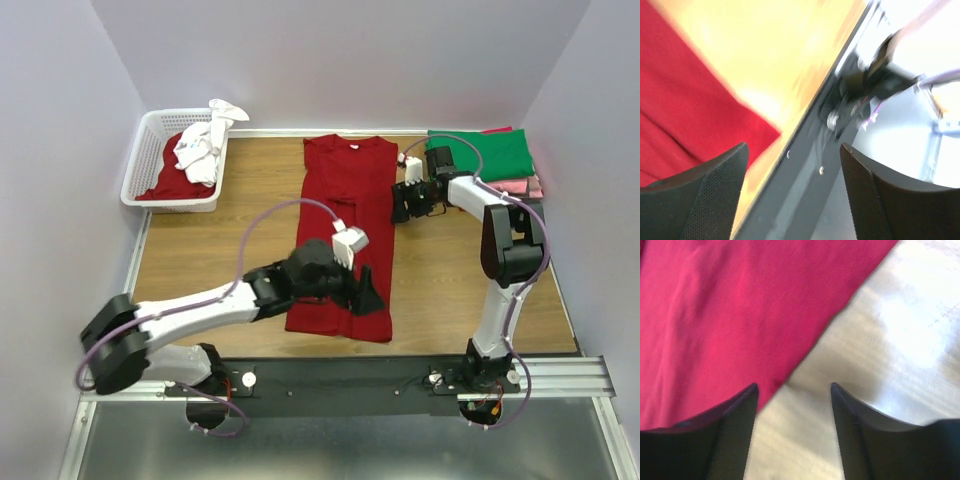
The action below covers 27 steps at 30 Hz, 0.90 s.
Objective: Fold and stack the t-shirts
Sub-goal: Fold the tshirt
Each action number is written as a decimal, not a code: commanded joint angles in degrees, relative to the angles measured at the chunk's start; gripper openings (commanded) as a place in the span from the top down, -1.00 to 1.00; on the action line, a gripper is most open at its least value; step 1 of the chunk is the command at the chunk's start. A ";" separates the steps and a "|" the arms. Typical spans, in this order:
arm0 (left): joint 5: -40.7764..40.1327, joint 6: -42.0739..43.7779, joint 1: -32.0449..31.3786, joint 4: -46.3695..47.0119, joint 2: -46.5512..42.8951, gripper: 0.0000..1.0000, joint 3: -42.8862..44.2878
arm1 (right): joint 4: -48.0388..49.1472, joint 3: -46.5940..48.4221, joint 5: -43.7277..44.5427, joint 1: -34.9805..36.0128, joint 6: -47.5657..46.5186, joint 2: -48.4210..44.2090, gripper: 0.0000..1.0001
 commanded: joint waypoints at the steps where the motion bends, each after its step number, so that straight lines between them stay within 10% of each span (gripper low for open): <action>1: -19.65 12.41 -0.07 -14.66 -12.56 -0.73 4.89 | -8.28 0.25 -3.59 -0.31 -7.95 -7.84 -0.43; 4: -28.14 22.87 0.11 -19.43 -19.79 -0.89 7.88 | -12.77 -2.39 -7.62 -0.14 -14.17 -14.69 -0.64; 6: -31.23 45.42 0.20 -9.51 -36.65 -0.97 3.98 | -17.40 -10.25 -16.10 0.65 -25.79 -28.65 -0.99; 10: -28.17 65.53 0.11 -1.87 -42.75 -0.97 -0.90 | -17.17 -22.20 -23.35 0.83 -35.97 -40.96 -0.99; 14: -28.34 80.60 0.20 -12.96 -38.11 -0.97 -2.57 | -17.96 -30.94 -31.53 1.53 -40.13 -48.02 -1.00; 27: -5.24 91.27 -0.77 -29.54 -37.67 -0.58 -17.68 | -15.68 -40.28 -13.97 21.56 -42.68 -51.21 -0.99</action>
